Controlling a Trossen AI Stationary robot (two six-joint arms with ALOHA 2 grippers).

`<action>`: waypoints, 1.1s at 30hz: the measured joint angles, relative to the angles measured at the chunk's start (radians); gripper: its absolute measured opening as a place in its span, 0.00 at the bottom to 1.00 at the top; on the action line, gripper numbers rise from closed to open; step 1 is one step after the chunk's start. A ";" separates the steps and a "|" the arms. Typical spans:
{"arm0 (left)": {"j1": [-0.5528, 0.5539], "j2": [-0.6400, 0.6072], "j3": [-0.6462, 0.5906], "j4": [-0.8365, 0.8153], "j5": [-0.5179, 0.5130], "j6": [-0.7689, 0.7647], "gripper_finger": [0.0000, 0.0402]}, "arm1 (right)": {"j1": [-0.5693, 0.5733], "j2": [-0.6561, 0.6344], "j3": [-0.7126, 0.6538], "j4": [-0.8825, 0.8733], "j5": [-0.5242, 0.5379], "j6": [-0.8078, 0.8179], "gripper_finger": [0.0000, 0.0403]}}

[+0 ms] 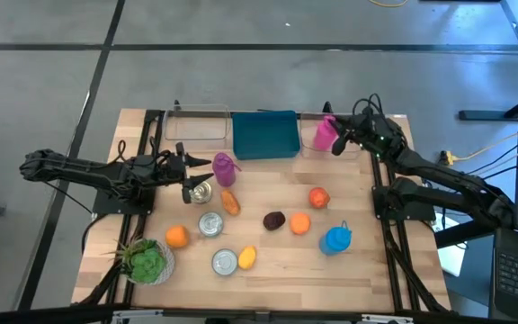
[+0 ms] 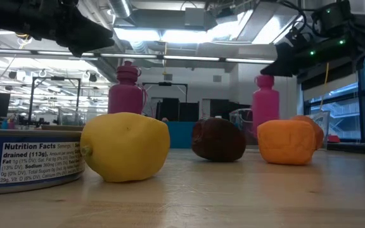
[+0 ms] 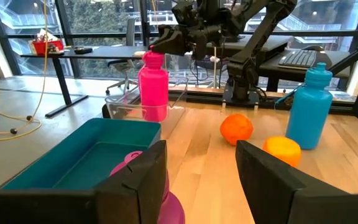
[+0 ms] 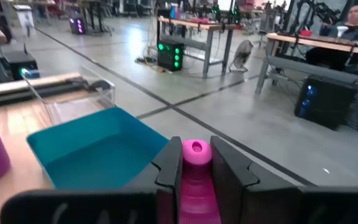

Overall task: Pick & Place Food Item
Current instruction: Put the pink water bottle into the right transparent bin

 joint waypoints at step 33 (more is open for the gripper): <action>0.000 0.000 0.000 -0.021 0.000 -0.001 0.46 | 0.055 0.304 0.000 0.287 -0.028 0.057 0.15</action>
